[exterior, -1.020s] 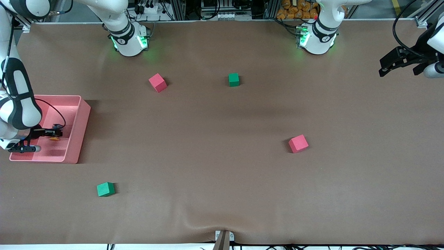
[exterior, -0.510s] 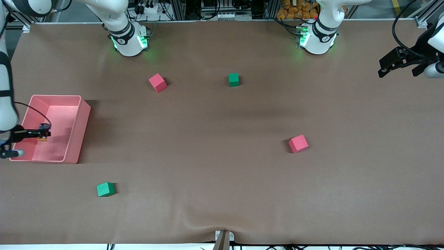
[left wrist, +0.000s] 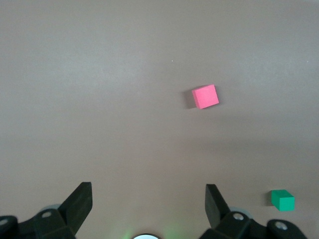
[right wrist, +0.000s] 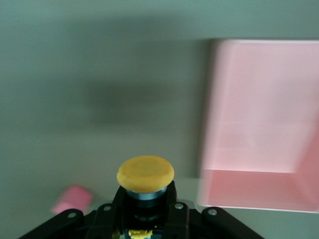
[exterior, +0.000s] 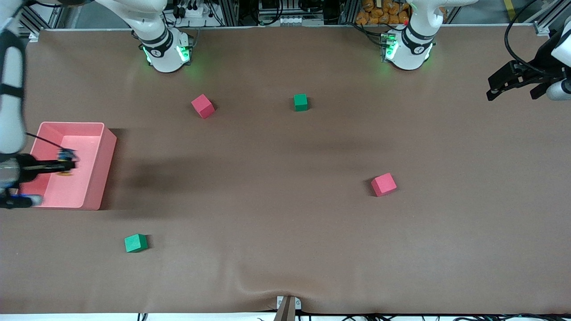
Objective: Place and upright button with both arms
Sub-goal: 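Lift the button out of the bin and carry it to mid-table, then set the button down with the right gripper while the left gripper approaches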
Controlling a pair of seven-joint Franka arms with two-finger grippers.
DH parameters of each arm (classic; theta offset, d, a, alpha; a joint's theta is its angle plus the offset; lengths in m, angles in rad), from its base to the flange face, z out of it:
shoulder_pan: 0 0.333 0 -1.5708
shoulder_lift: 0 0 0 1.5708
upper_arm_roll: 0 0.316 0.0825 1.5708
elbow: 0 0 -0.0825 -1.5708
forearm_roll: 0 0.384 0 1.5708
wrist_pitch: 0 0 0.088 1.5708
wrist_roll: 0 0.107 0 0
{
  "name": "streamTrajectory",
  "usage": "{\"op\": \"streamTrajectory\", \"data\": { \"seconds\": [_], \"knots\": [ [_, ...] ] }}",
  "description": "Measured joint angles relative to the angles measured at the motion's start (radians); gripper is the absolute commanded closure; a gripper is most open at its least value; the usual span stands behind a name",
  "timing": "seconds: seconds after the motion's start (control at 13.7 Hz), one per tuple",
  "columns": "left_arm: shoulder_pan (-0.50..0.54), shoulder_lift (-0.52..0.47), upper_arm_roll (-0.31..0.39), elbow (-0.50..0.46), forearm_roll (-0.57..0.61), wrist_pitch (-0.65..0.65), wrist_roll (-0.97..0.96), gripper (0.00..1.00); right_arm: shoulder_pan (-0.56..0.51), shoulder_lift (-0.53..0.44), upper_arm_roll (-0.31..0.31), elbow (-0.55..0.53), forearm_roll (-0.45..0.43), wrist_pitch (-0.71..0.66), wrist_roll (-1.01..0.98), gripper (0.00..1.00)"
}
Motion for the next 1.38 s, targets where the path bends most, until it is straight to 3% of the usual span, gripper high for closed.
{"op": "streamTrajectory", "data": {
  "seconds": [0.15,0.22,0.66,1.24,1.31,1.38],
  "knots": [
    [0.0,0.0,0.0,0.0,0.0,0.0,0.0,0.0,0.126,0.004,0.001,0.0,0.123,0.057,0.109,1.0],
    [0.0,0.0,0.0,0.0,0.0,0.0,0.0,0.0,0.19,0.007,0.002,0.0,0.144,0.117,0.168,1.0],
    [0.001,-0.001,0.0,0.001,0.0,0.0,0.0,0.0,0.596,0.145,0.001,-0.008,0.159,0.501,0.527,1.0],
    [0.005,-0.001,0.001,-0.008,-0.004,-0.005,-0.001,0.0,0.807,0.355,-0.006,-0.014,0.158,0.767,0.678,1.0],
    [0.005,-0.001,0.001,-0.011,-0.008,-0.005,-0.001,0.0,0.818,0.374,-0.008,-0.014,0.158,0.79,0.692,0.93],
    [0.005,0.0,0.001,-0.014,-0.01,-0.005,-0.002,0.0,0.822,0.387,-0.011,-0.014,0.157,0.8,0.7,0.15]
  ]
}}
